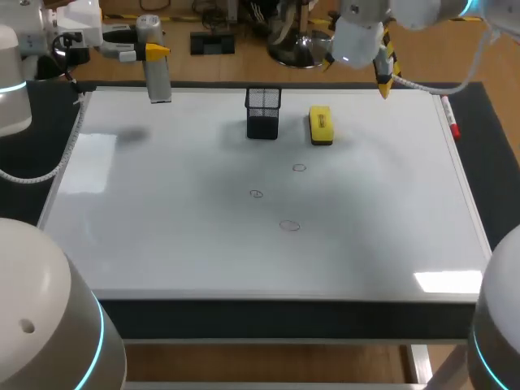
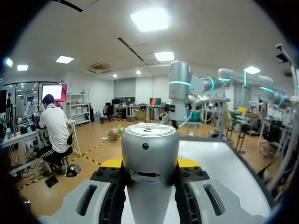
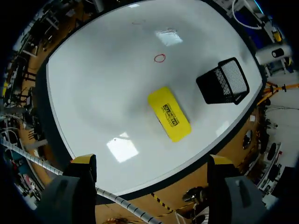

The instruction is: Pick up the inspection probe, press it on each red-marked spot on the whiteboard one by one, put down the probe, pick up the eraser, and wipe off all the red marks.

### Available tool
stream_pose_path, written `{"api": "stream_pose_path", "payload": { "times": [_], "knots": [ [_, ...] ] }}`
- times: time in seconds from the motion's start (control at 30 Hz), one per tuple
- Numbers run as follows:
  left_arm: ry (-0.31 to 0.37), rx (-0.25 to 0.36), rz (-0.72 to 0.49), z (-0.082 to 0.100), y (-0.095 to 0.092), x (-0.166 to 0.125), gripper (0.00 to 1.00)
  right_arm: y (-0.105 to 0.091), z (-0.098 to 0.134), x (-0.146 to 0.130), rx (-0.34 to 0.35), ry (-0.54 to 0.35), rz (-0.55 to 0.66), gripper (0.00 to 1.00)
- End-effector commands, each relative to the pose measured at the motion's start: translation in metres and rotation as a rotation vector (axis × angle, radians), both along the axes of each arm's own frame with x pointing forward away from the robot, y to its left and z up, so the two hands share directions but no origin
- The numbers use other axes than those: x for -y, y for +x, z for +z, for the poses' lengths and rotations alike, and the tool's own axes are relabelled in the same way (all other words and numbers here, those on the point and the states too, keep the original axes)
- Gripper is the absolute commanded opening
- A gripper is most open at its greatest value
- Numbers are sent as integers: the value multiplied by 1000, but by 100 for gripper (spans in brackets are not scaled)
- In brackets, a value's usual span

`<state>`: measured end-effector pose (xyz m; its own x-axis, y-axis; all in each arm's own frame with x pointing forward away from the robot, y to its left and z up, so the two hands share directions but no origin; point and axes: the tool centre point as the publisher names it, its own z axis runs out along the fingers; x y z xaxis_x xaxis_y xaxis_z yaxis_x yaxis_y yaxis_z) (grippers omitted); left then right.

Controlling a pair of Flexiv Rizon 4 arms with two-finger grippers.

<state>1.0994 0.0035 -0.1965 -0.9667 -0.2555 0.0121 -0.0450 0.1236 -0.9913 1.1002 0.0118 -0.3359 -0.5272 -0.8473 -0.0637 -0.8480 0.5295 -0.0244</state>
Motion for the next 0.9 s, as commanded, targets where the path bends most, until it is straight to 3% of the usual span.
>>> {"api": "stream_pose_path", "payload": {
  "times": [0.03,0.07,0.1,0.13,0.33,0.53,0.9],
  "knots": [
    [0,1,-1,1,0,0,0,-4,-6,-3,-27,36,191,100],
    [0,1,-1,1,0,0,0,-5,-7,-5,-13,30,213,100],
    [0,1,-1,1,0,0,0,-7,-8,-8,-52,31,262,100],
    [0,1,-1,1,0,0,0,-7,-10,-11,-31,23,273,100],
    [0,1,-1,1,0,0,0,-7,-22,-25,-91,-42,362,100],
    [0,1,-1,1,0,0,0,-10,-30,-35,-91,-55,444,100],
    [0,1,-1,1,0,0,0,-13,-39,-42,-116,-31,444,100]
  ]
}}
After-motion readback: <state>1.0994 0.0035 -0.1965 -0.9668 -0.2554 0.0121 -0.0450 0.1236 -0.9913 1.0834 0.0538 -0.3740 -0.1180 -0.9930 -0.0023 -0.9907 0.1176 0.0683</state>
